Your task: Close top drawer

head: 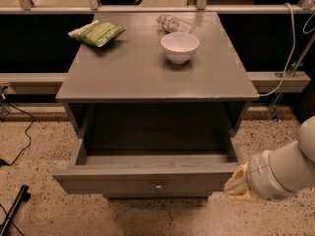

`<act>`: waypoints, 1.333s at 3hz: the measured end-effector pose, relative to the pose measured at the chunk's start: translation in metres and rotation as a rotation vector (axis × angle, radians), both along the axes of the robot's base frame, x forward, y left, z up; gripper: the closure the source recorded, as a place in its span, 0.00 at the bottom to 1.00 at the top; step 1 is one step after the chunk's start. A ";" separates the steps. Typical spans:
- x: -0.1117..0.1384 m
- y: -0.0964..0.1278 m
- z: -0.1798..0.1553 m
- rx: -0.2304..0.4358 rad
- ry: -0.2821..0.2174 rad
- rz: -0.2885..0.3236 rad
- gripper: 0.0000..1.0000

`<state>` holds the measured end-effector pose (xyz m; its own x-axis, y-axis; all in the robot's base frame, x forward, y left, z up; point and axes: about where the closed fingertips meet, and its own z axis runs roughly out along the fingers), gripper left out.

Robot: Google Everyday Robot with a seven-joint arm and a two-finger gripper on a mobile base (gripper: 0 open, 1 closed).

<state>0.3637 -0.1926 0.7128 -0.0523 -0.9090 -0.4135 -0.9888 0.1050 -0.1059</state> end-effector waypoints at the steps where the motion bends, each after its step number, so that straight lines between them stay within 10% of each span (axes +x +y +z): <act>1: -0.002 0.012 -0.024 0.031 0.017 -0.009 1.00; 4: 0.023 0.058 -0.094 0.138 -0.116 -0.054 1.00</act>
Offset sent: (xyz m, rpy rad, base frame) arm 0.0111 0.0409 -0.0795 0.0982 -0.0511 -0.0662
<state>0.3864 -0.1349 0.6193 -0.0445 -0.8403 -0.5403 -0.9634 0.1792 -0.1994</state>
